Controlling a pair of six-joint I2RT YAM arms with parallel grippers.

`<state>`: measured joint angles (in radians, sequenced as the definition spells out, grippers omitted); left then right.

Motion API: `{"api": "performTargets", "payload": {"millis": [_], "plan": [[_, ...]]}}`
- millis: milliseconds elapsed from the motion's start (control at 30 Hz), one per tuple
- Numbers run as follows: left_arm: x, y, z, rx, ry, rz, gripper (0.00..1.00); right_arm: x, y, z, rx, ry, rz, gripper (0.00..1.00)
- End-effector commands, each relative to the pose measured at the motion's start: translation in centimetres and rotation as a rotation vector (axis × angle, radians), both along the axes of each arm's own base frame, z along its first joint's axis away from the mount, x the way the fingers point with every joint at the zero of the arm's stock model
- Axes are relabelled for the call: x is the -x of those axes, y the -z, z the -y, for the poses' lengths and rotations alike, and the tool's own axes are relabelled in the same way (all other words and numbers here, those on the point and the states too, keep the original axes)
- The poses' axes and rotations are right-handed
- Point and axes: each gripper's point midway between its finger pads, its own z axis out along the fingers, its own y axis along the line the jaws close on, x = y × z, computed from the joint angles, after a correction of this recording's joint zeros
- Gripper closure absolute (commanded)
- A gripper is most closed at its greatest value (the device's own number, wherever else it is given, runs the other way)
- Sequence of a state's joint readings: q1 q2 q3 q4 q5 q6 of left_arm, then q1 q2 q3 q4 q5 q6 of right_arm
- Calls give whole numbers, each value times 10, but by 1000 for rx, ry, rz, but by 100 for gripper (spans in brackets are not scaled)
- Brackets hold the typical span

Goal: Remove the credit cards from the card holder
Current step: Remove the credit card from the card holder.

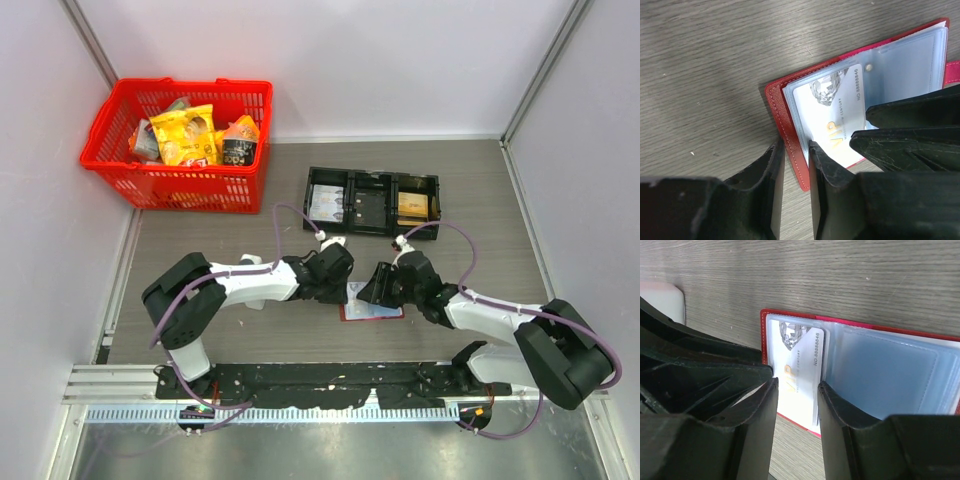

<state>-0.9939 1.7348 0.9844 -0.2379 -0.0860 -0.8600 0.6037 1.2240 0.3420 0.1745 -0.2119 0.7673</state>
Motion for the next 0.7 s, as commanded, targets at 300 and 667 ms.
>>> {"api": "performTargets", "payload": {"millis": [300, 667], "plan": [[11, 17, -7, -34, -12, -59, 90, 1, -38, -22, -153, -110, 113, 59], [12, 13, -10, -36, -23, -60, 97, 8, -47, -34, -250, -173, 132, 66]]}}
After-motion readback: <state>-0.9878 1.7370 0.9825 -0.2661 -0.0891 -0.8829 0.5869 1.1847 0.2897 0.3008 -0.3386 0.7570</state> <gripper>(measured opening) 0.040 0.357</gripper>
